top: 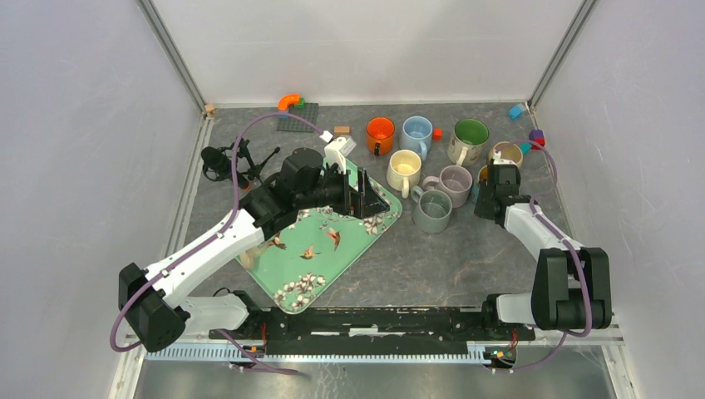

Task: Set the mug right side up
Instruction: Place the cup at the corner of the board, then turn over the cup on the tray.

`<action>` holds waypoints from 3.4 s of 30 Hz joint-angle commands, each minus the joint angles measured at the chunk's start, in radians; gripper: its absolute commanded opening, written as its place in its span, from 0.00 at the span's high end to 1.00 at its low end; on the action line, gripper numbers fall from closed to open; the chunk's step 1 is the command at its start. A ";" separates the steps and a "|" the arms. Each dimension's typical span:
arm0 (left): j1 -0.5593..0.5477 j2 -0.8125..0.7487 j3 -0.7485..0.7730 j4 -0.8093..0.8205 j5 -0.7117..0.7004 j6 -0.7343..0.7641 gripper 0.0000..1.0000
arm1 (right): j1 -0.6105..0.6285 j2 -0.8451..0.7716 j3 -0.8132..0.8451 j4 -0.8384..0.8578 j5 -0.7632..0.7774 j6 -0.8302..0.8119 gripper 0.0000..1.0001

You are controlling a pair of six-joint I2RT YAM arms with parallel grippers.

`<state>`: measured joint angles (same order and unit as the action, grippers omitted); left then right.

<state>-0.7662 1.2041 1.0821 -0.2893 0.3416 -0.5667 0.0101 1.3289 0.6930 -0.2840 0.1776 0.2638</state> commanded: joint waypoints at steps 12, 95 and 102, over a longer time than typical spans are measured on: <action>-0.002 -0.006 0.027 -0.008 0.008 0.047 0.00 | -0.005 -0.027 0.096 0.056 -0.004 -0.040 0.63; 0.309 -0.440 -0.524 -0.399 -0.923 -0.332 0.00 | 0.337 -0.246 0.064 0.202 -0.294 0.002 0.02; 0.308 -0.375 -0.530 -0.408 -0.895 -0.397 0.09 | 0.336 -0.249 0.040 0.222 -0.305 0.011 0.02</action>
<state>-0.4610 0.8059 0.5533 -0.7330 -0.5797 -0.9298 0.3405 1.0821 0.7456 -0.1123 -0.1120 0.2657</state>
